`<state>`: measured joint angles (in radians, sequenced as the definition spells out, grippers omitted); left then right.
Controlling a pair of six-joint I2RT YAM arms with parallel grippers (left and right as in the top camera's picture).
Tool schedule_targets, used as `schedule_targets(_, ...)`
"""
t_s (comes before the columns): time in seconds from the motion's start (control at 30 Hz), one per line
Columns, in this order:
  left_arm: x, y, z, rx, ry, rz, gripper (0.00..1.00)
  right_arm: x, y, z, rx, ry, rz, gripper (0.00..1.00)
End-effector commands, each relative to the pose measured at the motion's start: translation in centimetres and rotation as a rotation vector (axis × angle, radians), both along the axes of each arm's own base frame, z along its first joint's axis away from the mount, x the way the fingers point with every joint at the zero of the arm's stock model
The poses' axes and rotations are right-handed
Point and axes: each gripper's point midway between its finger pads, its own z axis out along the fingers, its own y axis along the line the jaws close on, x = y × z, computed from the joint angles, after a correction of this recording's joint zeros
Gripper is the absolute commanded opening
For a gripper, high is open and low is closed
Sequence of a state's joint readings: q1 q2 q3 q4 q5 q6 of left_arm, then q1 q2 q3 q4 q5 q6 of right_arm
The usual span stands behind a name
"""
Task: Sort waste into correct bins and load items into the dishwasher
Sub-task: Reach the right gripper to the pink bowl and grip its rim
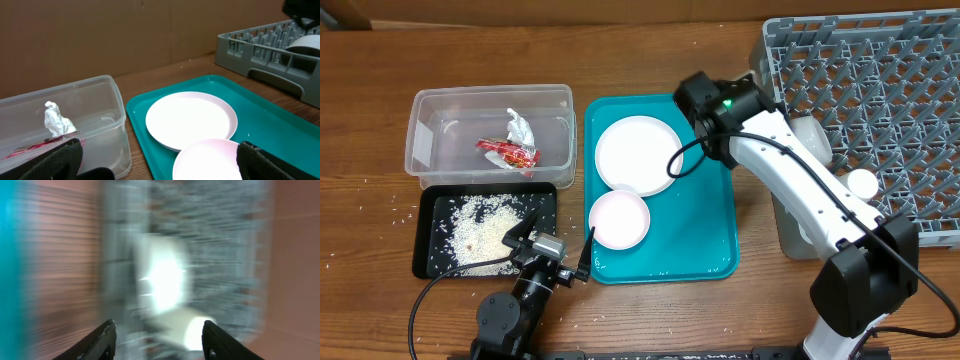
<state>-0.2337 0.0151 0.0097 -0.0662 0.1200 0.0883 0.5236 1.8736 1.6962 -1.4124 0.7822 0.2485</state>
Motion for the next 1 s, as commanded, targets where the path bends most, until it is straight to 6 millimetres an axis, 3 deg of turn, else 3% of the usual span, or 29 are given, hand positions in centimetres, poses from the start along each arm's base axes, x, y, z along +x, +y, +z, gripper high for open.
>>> schedule_targets(0.0,0.0,0.1,0.0,0.0,-0.006,0.005,1.0,-2.6,7.7,-2.6,0.508,0.195,0.024,0.55)
schedule_targets(0.17,0.0,0.1,0.0,0.0,-0.006,0.005,1.0,-6.6,16.7,-2.7,1.002,0.451,0.094,0.54)
schedule_targets(0.23,0.0,0.1,0.0,0.0,-0.006,0.005,1.0,-8.0,19.1,-2.8,1.091,0.514,0.135,0.53)
schedule_targets(0.33,0.0,0.1,0.0,0.0,-0.006,0.005,1.0,-9.8,21.1,-4.4,1.085,0.545,0.124,0.52)
schedule_targets(0.47,0.0,0.1,0.0,0.0,-0.006,0.005,1.0,-10.8,21.1,-8.1,0.941,0.456,0.034,0.58)
schedule_targets(0.63,0.0,0.1,0.0,0.0,-0.006,0.005,1.0,-10.3,20.7,-11.6,0.894,0.355,-0.015,0.57)
schedule_targets(0.97,0.0,0.1,0.0,0.0,-0.006,0.005,1.0,-10.5,20.3,-15.3,0.926,0.33,-0.031,0.29)
